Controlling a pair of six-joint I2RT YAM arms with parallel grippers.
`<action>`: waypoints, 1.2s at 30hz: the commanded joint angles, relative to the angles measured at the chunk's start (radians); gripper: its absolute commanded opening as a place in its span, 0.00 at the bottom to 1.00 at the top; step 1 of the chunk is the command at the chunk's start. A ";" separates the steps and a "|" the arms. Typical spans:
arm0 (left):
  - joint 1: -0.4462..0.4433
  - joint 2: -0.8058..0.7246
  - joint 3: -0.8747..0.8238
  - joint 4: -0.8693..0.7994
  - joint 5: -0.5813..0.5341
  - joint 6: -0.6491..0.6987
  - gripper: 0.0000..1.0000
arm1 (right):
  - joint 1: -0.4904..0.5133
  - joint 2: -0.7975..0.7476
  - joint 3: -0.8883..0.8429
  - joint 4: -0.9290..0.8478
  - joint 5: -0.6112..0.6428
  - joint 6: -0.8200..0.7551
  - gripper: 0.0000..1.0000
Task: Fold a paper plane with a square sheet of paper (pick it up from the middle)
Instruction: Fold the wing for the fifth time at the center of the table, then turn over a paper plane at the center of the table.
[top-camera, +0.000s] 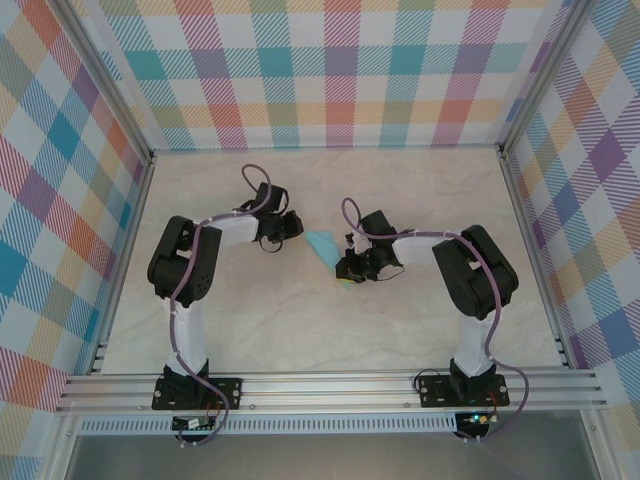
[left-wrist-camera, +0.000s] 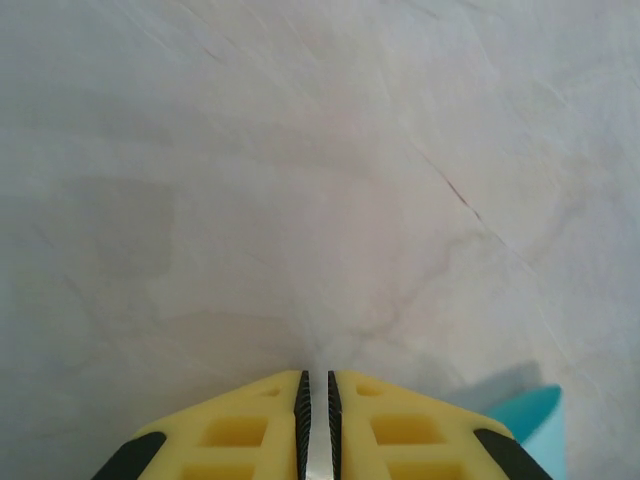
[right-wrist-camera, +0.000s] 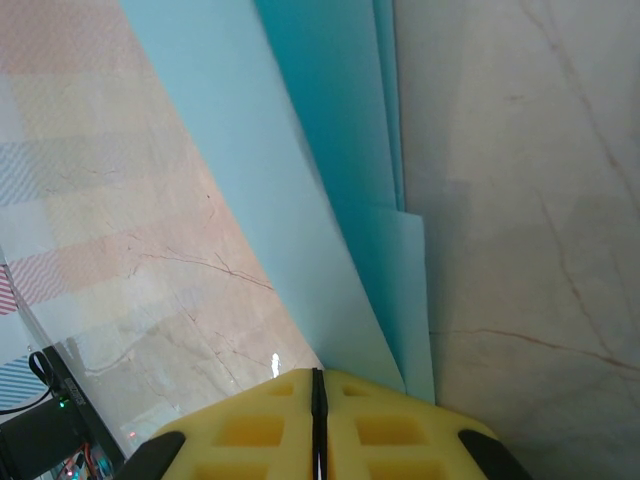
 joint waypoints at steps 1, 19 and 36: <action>0.018 -0.003 0.045 -0.074 -0.101 0.042 0.17 | 0.015 0.037 -0.069 -0.124 0.076 0.006 0.10; -0.185 -0.404 -0.173 -0.156 -0.270 -0.027 0.60 | -0.001 -0.487 -0.112 -0.132 0.555 0.094 0.82; -0.459 -0.100 0.147 -0.434 -0.608 -0.141 0.73 | -0.081 -0.553 -0.209 -0.160 0.744 0.065 1.00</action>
